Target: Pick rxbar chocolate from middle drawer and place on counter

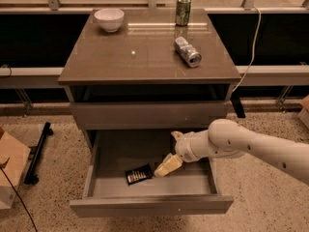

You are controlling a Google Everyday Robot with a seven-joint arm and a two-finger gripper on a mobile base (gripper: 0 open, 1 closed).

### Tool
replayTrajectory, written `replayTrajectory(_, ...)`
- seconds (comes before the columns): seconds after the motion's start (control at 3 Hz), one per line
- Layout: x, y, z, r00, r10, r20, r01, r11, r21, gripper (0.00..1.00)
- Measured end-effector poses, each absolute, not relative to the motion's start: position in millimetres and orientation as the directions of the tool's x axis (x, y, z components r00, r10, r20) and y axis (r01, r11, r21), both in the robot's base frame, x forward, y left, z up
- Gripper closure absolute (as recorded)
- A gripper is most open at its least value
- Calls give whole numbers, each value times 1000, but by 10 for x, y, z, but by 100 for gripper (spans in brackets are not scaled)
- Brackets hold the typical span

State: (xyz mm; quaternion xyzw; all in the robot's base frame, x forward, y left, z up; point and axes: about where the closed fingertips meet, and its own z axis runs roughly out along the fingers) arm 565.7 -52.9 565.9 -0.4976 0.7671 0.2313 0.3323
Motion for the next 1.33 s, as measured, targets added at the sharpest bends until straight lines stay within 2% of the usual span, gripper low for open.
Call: replayTrajectory(1.33,5692,-22,4636,-344,-548,-762,-926,332,179,0)
